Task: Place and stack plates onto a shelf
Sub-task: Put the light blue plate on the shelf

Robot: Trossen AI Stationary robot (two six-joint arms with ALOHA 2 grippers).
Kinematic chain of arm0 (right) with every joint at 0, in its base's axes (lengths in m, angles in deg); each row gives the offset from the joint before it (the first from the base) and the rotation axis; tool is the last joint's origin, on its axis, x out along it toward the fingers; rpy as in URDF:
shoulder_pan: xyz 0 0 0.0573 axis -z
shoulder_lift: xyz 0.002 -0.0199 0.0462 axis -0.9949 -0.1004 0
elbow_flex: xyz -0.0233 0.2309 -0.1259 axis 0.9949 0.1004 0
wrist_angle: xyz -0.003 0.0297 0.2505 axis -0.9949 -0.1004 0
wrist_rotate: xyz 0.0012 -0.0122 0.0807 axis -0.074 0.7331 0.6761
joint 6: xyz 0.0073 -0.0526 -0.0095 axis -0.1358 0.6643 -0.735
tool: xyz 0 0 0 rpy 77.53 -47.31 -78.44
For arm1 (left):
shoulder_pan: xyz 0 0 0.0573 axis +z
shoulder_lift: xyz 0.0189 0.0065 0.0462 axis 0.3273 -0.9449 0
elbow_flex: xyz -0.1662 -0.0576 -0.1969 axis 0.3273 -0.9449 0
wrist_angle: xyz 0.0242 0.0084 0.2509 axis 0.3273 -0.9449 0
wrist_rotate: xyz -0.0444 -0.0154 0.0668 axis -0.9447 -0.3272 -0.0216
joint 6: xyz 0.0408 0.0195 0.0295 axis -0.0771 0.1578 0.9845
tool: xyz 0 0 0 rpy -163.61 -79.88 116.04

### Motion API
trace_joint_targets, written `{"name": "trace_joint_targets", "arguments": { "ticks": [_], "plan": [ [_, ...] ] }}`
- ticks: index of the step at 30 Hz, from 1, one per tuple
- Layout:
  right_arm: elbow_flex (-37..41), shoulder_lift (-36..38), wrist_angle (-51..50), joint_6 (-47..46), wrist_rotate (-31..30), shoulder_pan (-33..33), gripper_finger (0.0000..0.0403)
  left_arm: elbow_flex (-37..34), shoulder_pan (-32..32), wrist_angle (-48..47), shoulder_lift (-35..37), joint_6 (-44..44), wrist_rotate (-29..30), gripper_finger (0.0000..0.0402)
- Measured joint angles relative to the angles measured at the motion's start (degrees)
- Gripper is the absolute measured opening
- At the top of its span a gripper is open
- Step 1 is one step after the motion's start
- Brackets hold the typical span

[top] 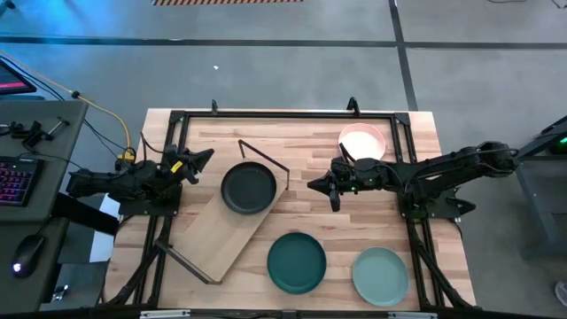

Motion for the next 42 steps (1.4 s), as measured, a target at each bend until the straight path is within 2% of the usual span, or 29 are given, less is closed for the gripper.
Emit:
{"name": "trace_joint_targets", "arguments": {
  "ticks": [18, 42],
  "plan": [
    [0.0, 0.03, 0.0, -0.22, -0.04, 0.0, 0.0, 0.0, 0.0, 0.0, 0.0, 2.49, -0.01, 0.0],
    [0.02, 0.03, 0.02, -0.52, -0.09, 0.0, 0.0, 0.0, 0.0, 0.55, 0.0, 1.28, -0.35, 0.0]
  ]
}}
